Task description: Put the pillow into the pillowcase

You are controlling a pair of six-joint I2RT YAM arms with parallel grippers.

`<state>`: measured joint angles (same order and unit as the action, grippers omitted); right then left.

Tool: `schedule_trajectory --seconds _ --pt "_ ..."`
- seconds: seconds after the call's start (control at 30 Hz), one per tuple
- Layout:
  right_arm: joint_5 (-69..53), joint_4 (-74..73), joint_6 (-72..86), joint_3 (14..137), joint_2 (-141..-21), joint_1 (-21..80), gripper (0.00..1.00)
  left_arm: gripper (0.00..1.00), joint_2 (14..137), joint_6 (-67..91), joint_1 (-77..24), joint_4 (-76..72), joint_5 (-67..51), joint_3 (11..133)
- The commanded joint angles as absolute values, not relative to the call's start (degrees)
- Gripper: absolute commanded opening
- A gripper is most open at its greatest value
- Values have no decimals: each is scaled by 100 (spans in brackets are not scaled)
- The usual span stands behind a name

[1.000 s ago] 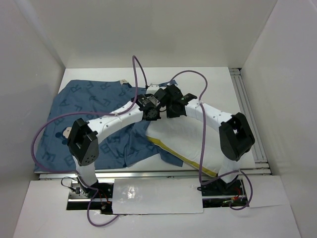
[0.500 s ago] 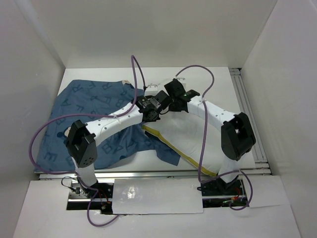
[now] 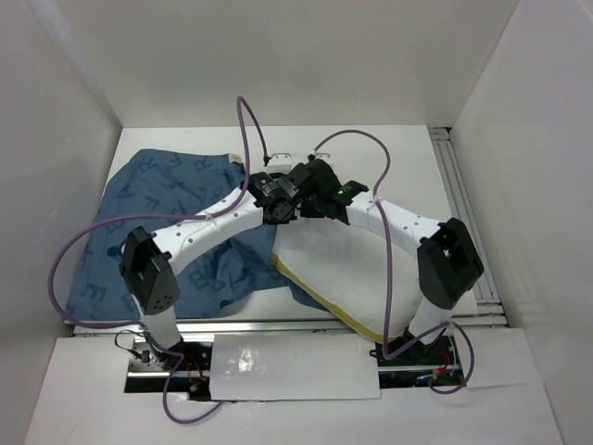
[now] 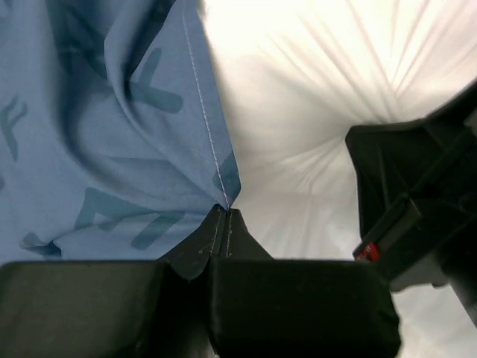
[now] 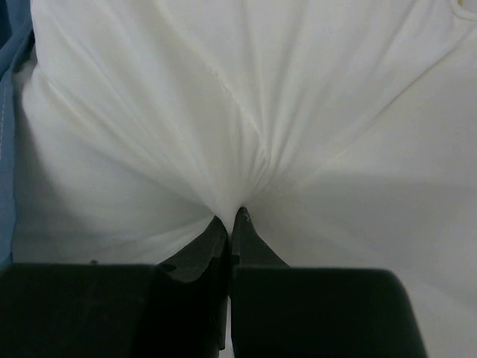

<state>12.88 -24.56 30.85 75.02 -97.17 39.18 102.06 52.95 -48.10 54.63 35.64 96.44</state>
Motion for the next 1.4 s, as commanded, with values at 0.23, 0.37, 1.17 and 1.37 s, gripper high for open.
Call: schedule_trajectory --seconds 0.23,0.37,1.17,1.37 --pt "-114 -1407 2848 6690 -9483 4553 5 0 10002 5836 -4772 5335 3700 9387" --pt "-887 -880 2207 6048 -9185 4553 34 0 9800 5897 -4772 5388 3499 8992" --pt "-2081 -668 1127 7716 -9850 2312 97 91 10669 3692 -2839 4053 1574 9352" --pt "-2970 -343 625 7778 -10362 2312 97 66 10995 3656 -2558 3973 1362 9422"
